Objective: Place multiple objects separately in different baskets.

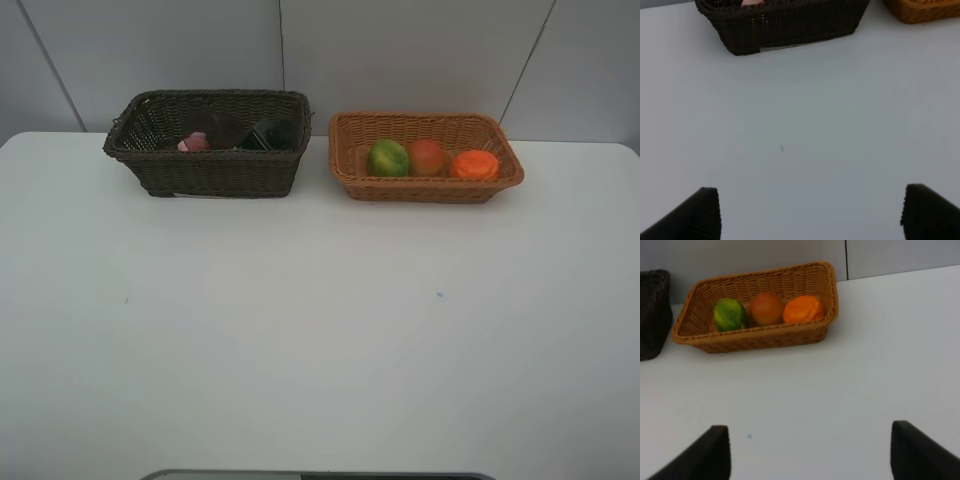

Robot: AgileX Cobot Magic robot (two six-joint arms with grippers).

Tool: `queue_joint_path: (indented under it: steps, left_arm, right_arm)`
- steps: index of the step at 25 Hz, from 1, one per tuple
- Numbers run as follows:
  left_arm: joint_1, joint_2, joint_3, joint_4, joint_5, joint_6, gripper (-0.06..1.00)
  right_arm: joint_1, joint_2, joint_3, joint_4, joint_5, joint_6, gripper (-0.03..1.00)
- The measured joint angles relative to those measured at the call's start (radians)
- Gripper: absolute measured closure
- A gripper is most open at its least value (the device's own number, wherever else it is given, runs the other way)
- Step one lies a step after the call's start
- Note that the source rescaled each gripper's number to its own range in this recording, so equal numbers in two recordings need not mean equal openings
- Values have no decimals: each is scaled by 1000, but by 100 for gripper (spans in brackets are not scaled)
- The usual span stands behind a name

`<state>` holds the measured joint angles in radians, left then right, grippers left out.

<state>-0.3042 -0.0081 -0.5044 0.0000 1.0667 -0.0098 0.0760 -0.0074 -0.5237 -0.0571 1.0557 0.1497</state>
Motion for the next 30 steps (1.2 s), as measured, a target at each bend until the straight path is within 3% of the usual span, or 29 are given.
queue_joint_path:
  steps: [6, 18, 30]
  left_arm:
    - [18, 0, 0, 0, -1, 0, 2]
    - [263, 0, 0, -7, -3, 0, 2]
    - [273, 0, 0, -8, -3, 0, 2]
  right_arm:
    - [0, 0, 0, 0, 0, 0, 45]
    - [0, 0, 0, 0, 0, 0, 45]
    - [0, 0, 0, 0, 0, 0, 45]
